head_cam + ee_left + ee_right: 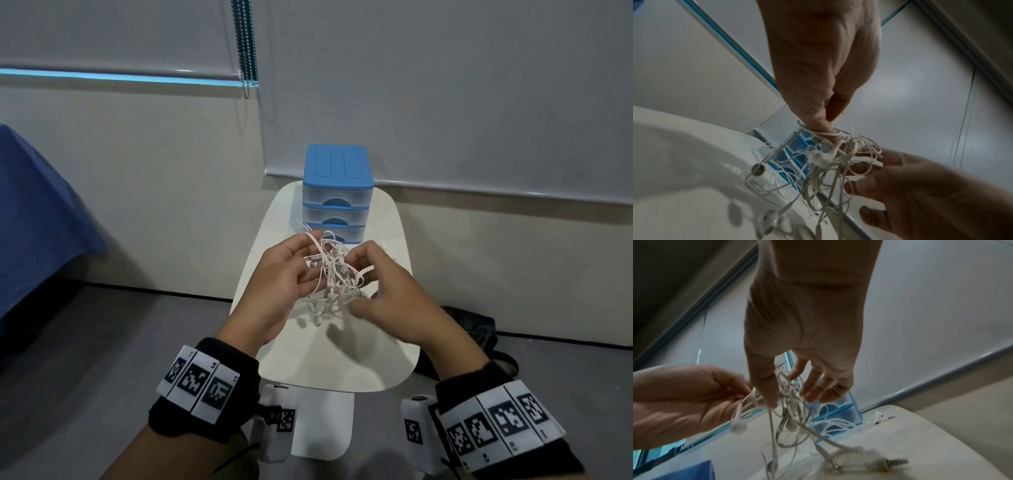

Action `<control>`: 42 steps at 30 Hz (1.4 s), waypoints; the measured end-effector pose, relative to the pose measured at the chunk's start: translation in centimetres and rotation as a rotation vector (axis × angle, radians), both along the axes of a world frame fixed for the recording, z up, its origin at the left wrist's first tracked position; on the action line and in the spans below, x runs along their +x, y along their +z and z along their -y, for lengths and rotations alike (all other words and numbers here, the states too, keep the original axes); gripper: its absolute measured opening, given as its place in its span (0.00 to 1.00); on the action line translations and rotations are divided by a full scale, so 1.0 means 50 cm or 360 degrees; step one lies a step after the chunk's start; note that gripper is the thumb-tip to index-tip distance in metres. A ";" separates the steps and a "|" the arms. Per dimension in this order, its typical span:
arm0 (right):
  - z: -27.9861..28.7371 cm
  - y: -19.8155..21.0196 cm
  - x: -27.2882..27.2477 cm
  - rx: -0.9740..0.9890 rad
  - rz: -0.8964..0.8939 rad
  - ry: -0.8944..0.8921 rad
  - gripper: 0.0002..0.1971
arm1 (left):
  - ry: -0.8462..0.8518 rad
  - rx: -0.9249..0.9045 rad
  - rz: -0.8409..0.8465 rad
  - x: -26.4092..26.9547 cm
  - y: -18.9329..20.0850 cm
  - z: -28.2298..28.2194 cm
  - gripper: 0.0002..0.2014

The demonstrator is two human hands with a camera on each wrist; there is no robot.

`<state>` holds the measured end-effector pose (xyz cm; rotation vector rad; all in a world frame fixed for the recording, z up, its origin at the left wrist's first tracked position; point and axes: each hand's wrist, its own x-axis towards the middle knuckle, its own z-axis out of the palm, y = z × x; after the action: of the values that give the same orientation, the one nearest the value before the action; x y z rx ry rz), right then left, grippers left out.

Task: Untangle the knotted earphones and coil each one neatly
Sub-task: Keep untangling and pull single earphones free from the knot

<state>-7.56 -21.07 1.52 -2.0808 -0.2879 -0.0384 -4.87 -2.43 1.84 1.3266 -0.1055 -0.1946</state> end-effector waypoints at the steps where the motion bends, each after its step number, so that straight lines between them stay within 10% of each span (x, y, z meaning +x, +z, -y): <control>1: 0.000 -0.009 0.000 -0.0049 -0.0008 -0.0009 0.27 | 0.0013 0.0021 -0.0003 0.000 -0.001 0.001 0.26; 10: 0.005 -0.035 0.033 -0.0209 0.0084 -0.0260 0.20 | -0.0040 -0.0001 -0.0276 0.026 -0.012 -0.031 0.19; 27: 0.040 -0.047 0.047 -0.0688 0.0073 -0.0215 0.05 | -0.0070 0.1374 0.0172 0.056 -0.042 -0.018 0.12; 42: 0.017 -0.076 0.064 -0.0262 -0.0313 -0.0214 0.07 | -0.0346 0.1399 0.0190 0.061 -0.053 -0.034 0.06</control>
<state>-4.38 -21.92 -2.31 -2.2451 -0.0317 0.1122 -1.80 -0.74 -0.79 2.2055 -0.2875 -0.3700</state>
